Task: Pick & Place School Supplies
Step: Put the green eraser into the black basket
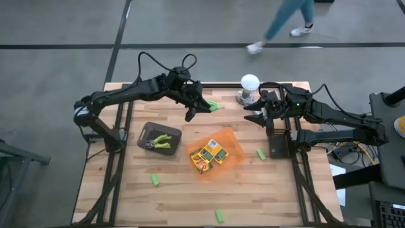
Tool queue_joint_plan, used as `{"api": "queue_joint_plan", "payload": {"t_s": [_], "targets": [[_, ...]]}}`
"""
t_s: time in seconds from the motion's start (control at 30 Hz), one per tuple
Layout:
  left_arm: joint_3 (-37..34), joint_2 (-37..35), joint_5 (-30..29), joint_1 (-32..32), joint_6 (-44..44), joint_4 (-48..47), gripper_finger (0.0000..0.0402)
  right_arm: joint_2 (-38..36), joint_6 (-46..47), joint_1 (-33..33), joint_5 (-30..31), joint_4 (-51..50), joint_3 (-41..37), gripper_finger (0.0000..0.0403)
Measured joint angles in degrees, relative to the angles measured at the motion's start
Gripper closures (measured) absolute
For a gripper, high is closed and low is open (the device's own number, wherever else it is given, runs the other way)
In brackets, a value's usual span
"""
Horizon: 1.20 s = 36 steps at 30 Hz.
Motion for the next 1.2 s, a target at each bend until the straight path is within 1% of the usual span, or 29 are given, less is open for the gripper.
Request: {"api": "queue_joint_plan", "payload": {"t_s": [0.17,0.23,0.3,0.4,0.47,0.6,0.77,0.87,0.93,1.03,1.2], "targets": [[0.00,0.00,0.00,0.00,-0.04,-0.01,0.0316,0.00,-0.12,0.04,-0.05,0.05,0.00,0.0156],[0.00,0.00,-0.01,-0.02,-0.04,-0.01,0.0316,0.00,0.19,0.04,1.04,0.03,0.00,0.0146],[0.00,0.00,0.00,-0.02,-0.04,-0.01,0.0316,0.00,0.85,0.04,4.50,-0.02,0.00,0.0137],[0.00,0.00,0.00,-0.04,-0.04,0.00,0.0316,0.02,1.41,0.04,11.25,-0.15,0.00,0.0128],[0.00,0.00,0.00,-0.04,-0.04,-0.02,0.0316,0.02,1.56,-0.03,13.85,-0.17,0.00,0.0124],[0.00,0.00,-0.02,-0.07,-0.04,-0.01,0.0316,0.04,4.63,0.07,14.01,-0.19,0.00,0.0121],[0.00,-0.02,0.00,-0.09,-0.01,0.55,0.0316,0.48,5.98,0.04,14.13,-0.13,0.02,0.0127],[-0.76,-0.06,0.00,-0.49,0.12,4.16,0.0316,1.07,5.90,0.07,14.03,-0.03,0.04,0.0131],[-1.88,-0.07,0.25,-0.99,0.16,8.10,0.0316,1.64,3.42,0.07,14.00,-0.12,0.04,0.0134],[-4.72,-0.07,0.79,-1.66,0.22,15.63,0.0316,2.75,-0.57,0.20,14.04,0.05,0.04,0.0142],[-9.66,-0.07,0.73,-1.81,0.21,22.24,0.0316,4.77,-4.35,0.20,14.02,3.02,0.04,0.0156]]}}
